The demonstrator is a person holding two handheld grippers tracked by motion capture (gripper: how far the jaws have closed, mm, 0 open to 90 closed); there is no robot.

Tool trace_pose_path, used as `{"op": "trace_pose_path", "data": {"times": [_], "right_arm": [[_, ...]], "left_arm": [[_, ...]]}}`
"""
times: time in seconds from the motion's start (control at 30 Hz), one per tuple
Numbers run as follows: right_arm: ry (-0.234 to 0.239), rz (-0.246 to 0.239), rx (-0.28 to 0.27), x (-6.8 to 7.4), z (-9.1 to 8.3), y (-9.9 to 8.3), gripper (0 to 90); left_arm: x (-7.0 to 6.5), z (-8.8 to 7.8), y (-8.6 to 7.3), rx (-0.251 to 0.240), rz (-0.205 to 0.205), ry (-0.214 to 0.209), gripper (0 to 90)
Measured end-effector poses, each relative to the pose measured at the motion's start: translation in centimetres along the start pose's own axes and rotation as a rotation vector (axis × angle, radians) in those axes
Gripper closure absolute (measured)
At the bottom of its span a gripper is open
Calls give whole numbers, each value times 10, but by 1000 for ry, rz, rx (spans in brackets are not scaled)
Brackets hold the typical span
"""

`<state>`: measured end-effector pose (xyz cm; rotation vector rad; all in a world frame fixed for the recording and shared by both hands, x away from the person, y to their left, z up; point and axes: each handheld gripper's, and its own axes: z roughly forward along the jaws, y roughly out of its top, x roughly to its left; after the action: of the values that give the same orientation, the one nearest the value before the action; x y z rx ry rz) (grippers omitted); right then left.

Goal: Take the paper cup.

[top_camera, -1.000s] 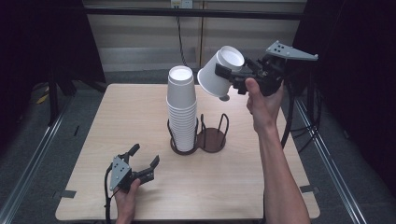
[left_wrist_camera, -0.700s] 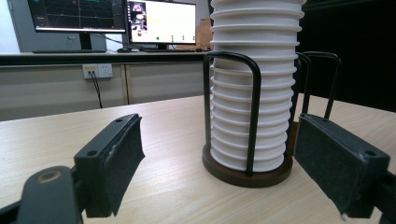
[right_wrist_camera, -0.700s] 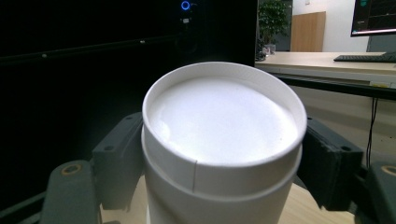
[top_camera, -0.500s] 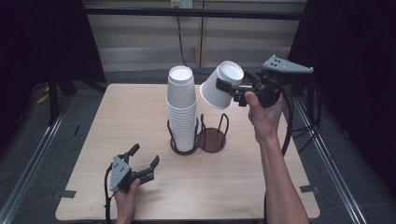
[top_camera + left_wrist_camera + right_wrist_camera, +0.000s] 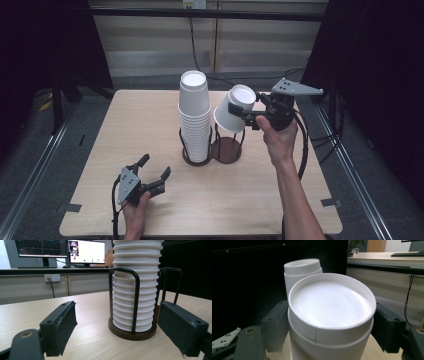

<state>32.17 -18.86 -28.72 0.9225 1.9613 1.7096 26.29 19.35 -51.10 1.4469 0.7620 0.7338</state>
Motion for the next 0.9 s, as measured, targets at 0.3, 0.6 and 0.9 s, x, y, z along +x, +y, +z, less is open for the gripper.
{"op": "trace_pose_path", "data": {"times": [0.3, 0.6, 0.9], "right_arm": [[8, 2, 34, 6, 7, -18, 237], [34, 17, 54, 13, 8, -35, 237], [65, 18, 94, 25, 19, -60, 237]], "left_arm": [[0, 0, 0, 2, 0, 2, 157], [-1, 0, 0, 8, 16, 7, 157], [0, 0, 0, 4, -5, -6, 164]]}}
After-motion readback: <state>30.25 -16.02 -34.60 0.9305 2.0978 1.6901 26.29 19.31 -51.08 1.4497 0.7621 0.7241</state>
